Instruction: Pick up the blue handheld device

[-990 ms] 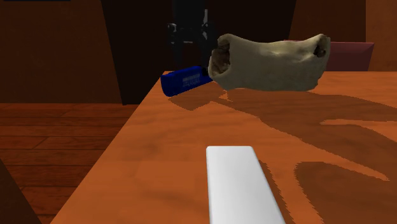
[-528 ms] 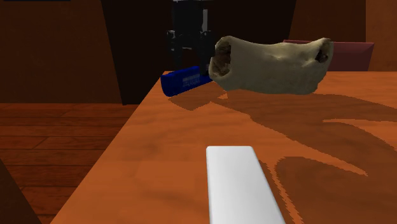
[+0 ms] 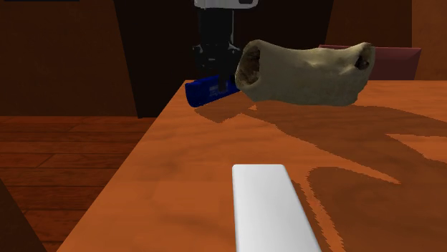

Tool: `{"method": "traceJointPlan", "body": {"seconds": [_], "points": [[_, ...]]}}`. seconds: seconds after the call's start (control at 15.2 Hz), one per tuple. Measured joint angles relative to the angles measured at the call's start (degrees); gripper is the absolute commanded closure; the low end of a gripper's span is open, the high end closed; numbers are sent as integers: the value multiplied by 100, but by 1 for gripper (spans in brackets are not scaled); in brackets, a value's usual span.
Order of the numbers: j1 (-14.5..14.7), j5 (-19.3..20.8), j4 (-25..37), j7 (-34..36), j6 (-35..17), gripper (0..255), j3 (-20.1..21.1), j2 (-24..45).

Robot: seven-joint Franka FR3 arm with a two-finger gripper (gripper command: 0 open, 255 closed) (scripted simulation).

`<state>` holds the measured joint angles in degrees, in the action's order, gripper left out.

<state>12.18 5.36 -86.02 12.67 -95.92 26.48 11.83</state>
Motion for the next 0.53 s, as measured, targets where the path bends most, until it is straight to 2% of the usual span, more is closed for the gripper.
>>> {"method": "traceJointPlan", "body": {"seconds": [0.53], "points": [[105,91,821,56,664,255,17,251]]}}
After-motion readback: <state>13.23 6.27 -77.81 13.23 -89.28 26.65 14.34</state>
